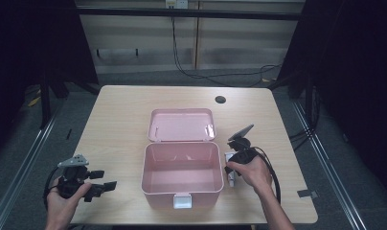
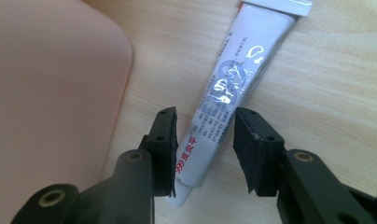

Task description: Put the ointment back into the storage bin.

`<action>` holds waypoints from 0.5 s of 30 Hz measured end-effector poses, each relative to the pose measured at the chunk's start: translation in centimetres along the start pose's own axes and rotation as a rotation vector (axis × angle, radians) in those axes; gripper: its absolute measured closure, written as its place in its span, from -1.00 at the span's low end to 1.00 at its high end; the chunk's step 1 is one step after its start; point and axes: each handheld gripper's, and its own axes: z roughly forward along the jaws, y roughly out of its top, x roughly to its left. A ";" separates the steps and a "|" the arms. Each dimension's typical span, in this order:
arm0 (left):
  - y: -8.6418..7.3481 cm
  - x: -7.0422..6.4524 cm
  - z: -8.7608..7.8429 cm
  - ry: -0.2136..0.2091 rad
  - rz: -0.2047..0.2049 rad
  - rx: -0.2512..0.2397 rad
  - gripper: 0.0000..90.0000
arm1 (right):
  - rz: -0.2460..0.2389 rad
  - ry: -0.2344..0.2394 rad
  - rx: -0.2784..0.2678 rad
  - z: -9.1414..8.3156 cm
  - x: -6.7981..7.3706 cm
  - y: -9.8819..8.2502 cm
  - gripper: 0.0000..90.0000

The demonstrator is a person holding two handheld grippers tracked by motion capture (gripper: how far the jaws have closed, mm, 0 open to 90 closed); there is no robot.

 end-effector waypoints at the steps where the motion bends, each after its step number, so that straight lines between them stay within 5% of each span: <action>1: 0.0 0.0 0.0 0.001 -0.001 0.000 -0.48 | 0.003 -0.010 0.007 0.2 0.0 0.1 0.33; 15: 0.0 0.0 0.0 0.005 -0.001 -0.002 -0.48 | -0.004 -0.054 0.044 1.3 0.0 0.2 0.50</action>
